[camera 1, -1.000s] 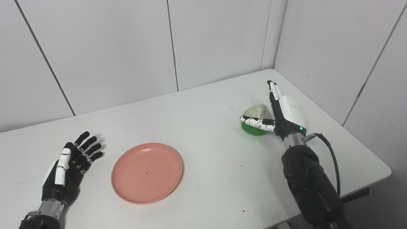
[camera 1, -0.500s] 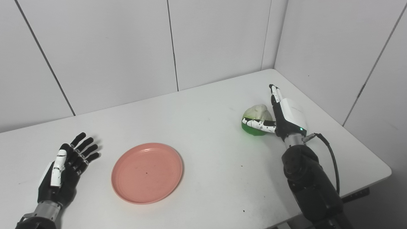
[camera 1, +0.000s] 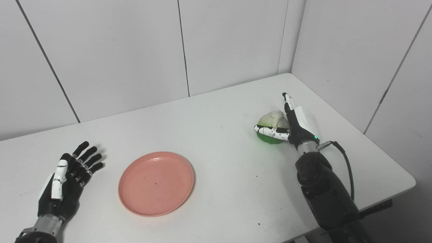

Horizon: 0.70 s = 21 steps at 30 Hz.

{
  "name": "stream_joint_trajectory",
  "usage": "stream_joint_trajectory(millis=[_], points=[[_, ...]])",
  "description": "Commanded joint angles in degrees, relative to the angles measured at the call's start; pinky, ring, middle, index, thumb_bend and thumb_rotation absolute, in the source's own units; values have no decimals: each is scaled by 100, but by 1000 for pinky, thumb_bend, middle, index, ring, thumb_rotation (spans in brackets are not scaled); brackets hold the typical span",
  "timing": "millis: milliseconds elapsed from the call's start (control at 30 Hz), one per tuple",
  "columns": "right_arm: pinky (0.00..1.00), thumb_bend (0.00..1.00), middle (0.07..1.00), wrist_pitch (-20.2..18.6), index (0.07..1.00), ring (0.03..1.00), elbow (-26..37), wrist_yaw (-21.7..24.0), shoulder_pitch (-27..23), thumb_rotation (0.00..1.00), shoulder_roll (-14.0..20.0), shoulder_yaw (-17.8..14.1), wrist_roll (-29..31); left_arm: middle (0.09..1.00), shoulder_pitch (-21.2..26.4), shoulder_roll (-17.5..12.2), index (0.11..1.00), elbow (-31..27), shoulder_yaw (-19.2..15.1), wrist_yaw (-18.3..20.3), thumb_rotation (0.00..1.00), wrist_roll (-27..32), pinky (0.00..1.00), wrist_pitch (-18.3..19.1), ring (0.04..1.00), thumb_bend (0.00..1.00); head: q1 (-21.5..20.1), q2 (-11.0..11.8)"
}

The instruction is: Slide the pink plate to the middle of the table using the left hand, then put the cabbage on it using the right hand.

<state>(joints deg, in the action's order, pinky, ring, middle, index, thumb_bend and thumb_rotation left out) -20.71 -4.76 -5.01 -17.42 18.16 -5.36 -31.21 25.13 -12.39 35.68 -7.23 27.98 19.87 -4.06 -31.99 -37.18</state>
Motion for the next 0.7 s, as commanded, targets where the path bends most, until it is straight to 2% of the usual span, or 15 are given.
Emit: stream_joint_trajectory(millis=[0,233,667], points=[[746,1000,984,318,1000,894,42,-124,-242,545,166,46,43,880,-420,14,867,354,52,-26,965,-73,827,194,855,471,3,8],[785,1000,978,319,1000,918,-90,-168,-262,533,212,139,160,877,-429,15,865,370,71,-23,941,-82,818,141,850,489,-1,13],[824,1000,992,60,1000,941,-223,-212,-296,481,249,234,91,878,-435,32,863,350,104,-53,944,-115,822,139,853,487,48,39]])
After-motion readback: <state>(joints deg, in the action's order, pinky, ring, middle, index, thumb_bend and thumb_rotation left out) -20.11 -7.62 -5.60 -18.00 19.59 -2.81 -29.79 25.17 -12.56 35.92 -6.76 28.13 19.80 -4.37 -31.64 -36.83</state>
